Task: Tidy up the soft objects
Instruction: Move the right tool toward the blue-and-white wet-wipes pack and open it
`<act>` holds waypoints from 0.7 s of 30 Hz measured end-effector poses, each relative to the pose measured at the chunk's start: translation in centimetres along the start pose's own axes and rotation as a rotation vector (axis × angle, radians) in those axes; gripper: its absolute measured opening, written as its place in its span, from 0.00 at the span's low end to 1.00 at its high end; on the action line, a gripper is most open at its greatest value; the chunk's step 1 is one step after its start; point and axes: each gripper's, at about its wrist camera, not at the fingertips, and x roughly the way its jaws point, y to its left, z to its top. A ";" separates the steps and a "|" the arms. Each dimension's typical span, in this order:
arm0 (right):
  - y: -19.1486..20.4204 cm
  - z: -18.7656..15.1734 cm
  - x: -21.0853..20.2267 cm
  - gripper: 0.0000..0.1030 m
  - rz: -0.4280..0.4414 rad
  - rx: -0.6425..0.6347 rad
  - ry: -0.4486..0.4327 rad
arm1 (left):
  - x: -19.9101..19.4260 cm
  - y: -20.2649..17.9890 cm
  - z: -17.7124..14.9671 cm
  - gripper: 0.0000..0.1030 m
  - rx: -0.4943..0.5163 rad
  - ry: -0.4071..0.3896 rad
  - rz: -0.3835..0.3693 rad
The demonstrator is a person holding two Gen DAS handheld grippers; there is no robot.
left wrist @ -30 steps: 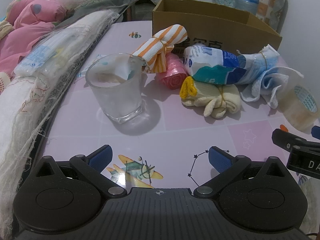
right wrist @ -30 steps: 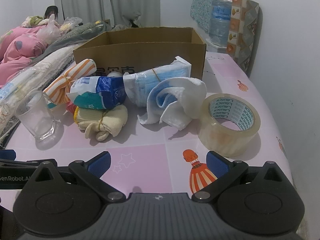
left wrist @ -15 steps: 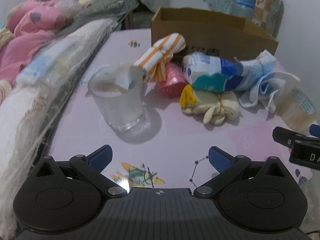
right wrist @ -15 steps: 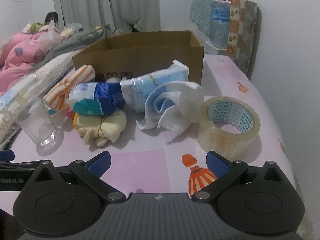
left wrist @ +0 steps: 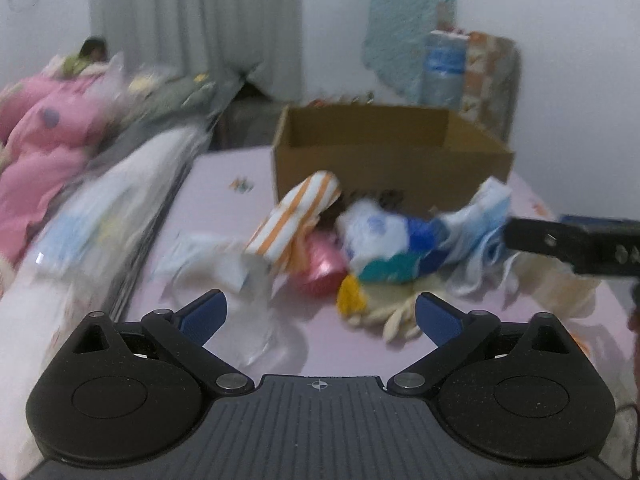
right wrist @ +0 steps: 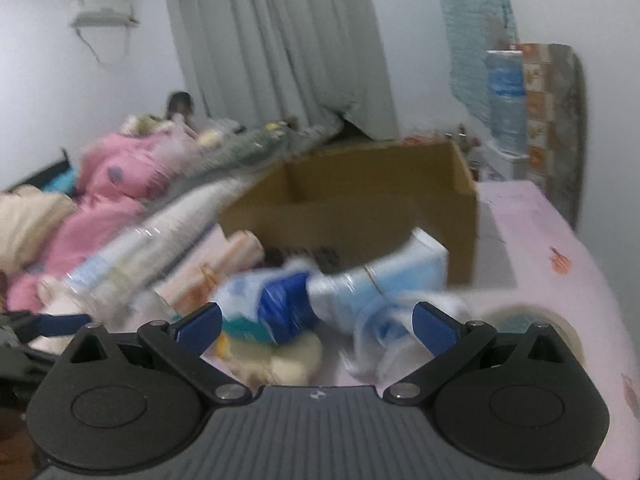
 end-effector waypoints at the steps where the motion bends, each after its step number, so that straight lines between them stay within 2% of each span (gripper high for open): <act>1: -0.1 0.4 0.3 0.70 0.019 0.004 -0.001 | 0.2 -0.3 0.3 0.94 0.012 -0.007 -0.017; 5: -0.6 2.4 2.8 0.70 0.110 0.031 0.042 | 1.6 -1.6 1.6 0.88 0.041 -0.014 -0.089; 6: -0.8 2.9 3.8 0.70 0.140 0.047 0.071 | 2.0 -1.9 1.7 0.82 0.048 -0.013 -0.099; 11: -1.1 4.2 7.5 0.70 0.239 0.101 0.186 | 4.7 -3.0 2.4 0.68 0.075 0.027 -0.114; 15: -1.1 5.3 9.8 0.70 0.266 0.116 0.262 | 6.5 -3.0 2.9 0.68 0.060 0.072 -0.125; 21: -1.6 7.0 13.6 0.70 0.229 0.142 0.430 | 8.2 -2.9 3.3 0.80 0.025 0.132 -0.127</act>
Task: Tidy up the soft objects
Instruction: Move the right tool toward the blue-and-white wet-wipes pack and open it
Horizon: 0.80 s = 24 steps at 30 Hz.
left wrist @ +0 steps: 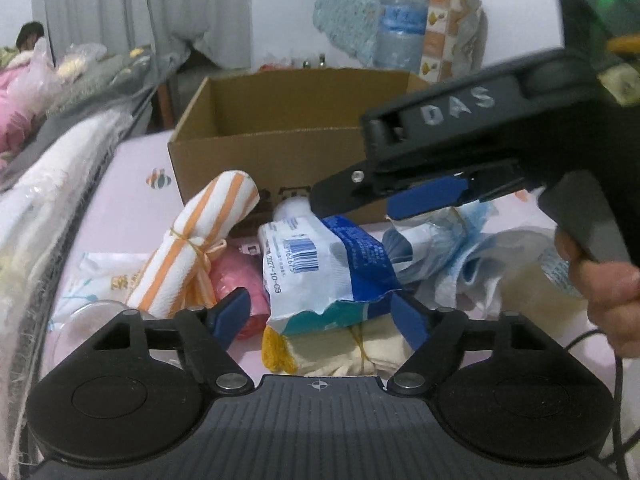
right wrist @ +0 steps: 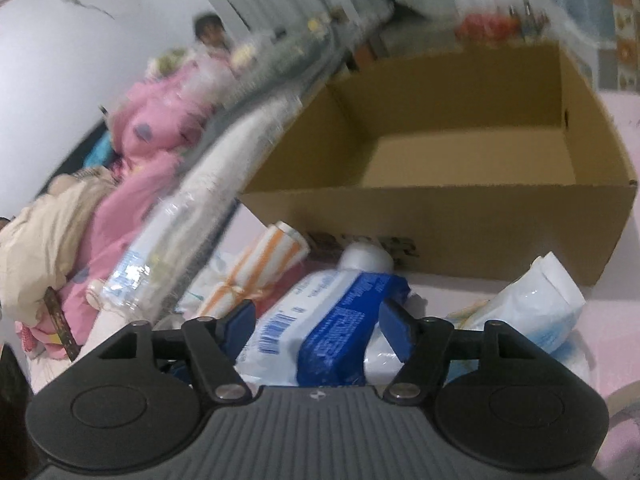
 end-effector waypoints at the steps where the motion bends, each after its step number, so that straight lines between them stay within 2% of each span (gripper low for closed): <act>1: -0.1 0.4 0.6 0.70 -0.005 0.004 0.029 | 0.2 0.0 0.0 0.81 -0.004 0.005 0.000; 6: 0.3 2.0 2.9 0.75 -0.059 -0.025 0.142 | 0.9 -0.3 0.1 0.82 -0.007 0.031 -0.010; 10: 0.9 2.9 4.0 0.82 -0.076 -0.061 0.186 | 1.4 -0.6 0.2 0.82 -0.004 0.037 -0.013; 14: 1.4 3.7 5.0 0.83 -0.102 -0.100 0.207 | 1.6 -1.0 0.2 0.81 -0.005 0.037 -0.022; 18: 2.5 4.0 6.1 0.85 -0.066 -0.149 0.275 | 1.8 -1.0 0.3 0.80 -0.023 0.040 -0.034; 21: 2.6 4.3 5.9 0.85 -0.039 -0.121 0.286 | 1.9 -1.0 0.4 0.79 -0.030 0.039 -0.035; 24: 2.4 4.2 4.6 0.85 0.041 -0.073 0.286 | 1.6 -0.8 0.2 0.77 -0.037 0.037 -0.041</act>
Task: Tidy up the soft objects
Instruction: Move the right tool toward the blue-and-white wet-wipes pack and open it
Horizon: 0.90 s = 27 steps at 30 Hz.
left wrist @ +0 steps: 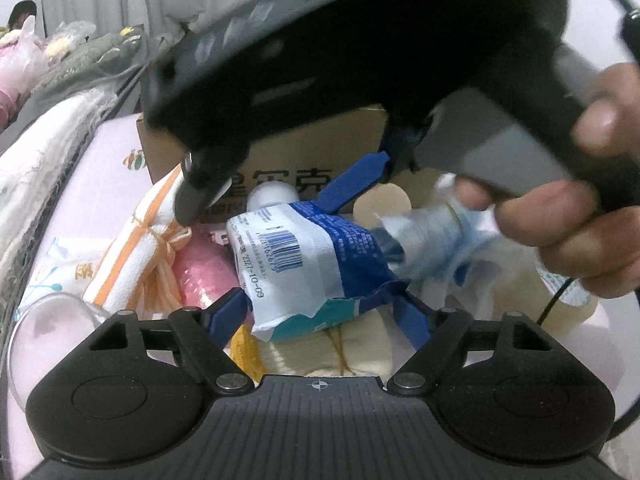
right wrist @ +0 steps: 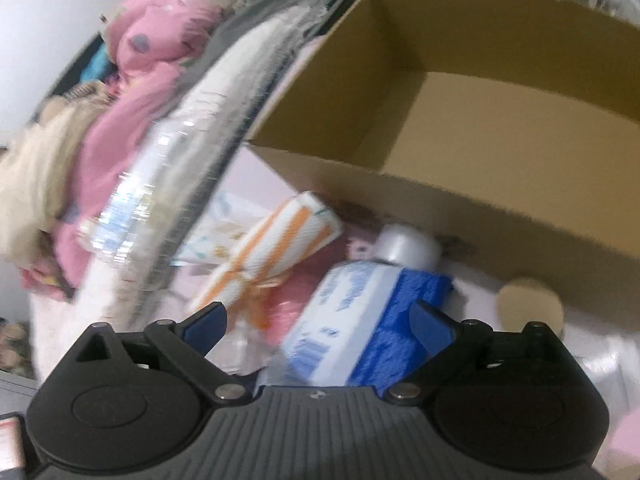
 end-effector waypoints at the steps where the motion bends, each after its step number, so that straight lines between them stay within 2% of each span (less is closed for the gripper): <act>1: 0.1 -0.2 -0.4 0.84 0.022 0.006 0.000 | -0.2 0.1 -0.1 0.77 -0.006 -0.003 -0.008; 4: 0.3 -1.0 -1.2 0.84 0.037 0.015 -0.016 | -0.9 -0.1 -0.3 0.77 -0.008 -0.011 -0.018; 8: -0.2 -1.3 -1.8 0.83 0.000 0.059 -0.027 | -1.2 -0.5 -0.7 0.77 0.008 -0.015 -0.006; 12: -0.6 0.5 -0.6 0.83 -0.087 0.087 -0.008 | -1.3 -0.9 -1.2 0.77 0.012 -0.019 0.005; 14: -1.2 1.5 0.5 0.83 -0.100 0.107 0.026 | -1.3 -0.9 -1.3 0.77 0.010 -0.022 0.005; 19: -2.6 3.2 3.4 0.86 -0.081 0.163 0.129 | -1.5 -0.8 -1.1 0.77 -0.001 -0.019 -0.002; 27: -3.4 2.8 2.8 0.87 0.001 0.204 0.151 | -1.0 0.0 -0.7 0.77 -0.013 -0.017 -0.011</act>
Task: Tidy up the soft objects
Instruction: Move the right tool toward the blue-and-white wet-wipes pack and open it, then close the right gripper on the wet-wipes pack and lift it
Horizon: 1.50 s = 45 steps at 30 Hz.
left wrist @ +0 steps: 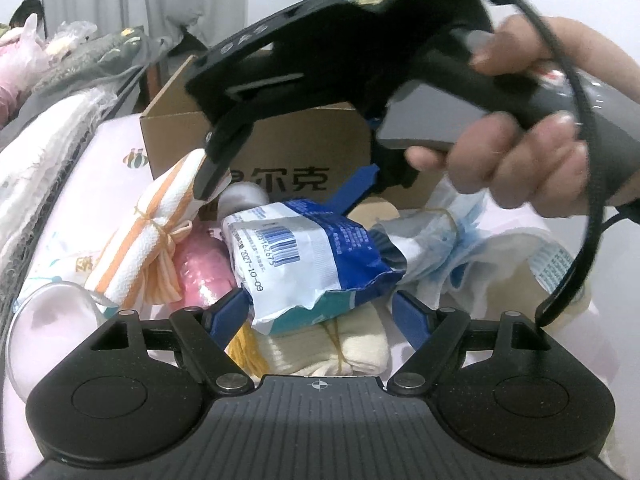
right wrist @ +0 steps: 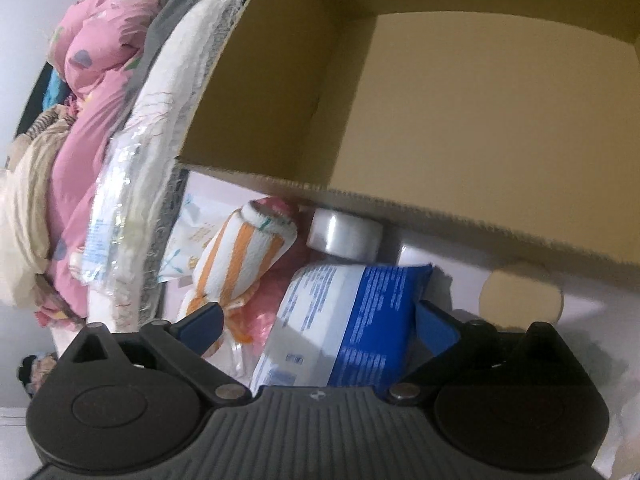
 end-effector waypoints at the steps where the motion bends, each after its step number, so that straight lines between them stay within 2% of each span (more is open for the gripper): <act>1: 0.1 -0.2 -0.2 0.87 0.010 0.000 -0.001 | -0.1 0.1 0.0 0.77 -0.004 0.000 -0.002; 19: 2.1 -7.6 -2.5 0.88 0.061 -0.069 -0.040 | -3.6 -0.4 -2.3 0.77 -0.029 0.002 -0.016; 26: 2.5 -11.3 -3.1 0.88 0.085 -0.094 -0.091 | -4.9 -1.2 -4.3 0.77 -0.009 -0.010 -0.030; 31: 2.5 -13.7 -3.3 0.87 0.096 -0.097 -0.161 | -5.3 -1.1 -5.3 0.78 0.000 -0.028 -0.045; 37: 1.2 -14.4 -3.0 0.77 0.097 -0.046 -0.209 | -5.3 -0.8 -5.7 0.78 0.010 -0.057 -0.058; 41: 0.0 -14.3 -1.9 0.70 0.101 0.006 -0.185 | -5.0 -1.0 -5.7 0.81 0.028 -0.071 -0.052; 45: -1.2 -14.3 -0.7 0.71 0.137 0.053 -0.169 | -4.5 -0.6 -5.5 0.82 0.026 -0.068 -0.052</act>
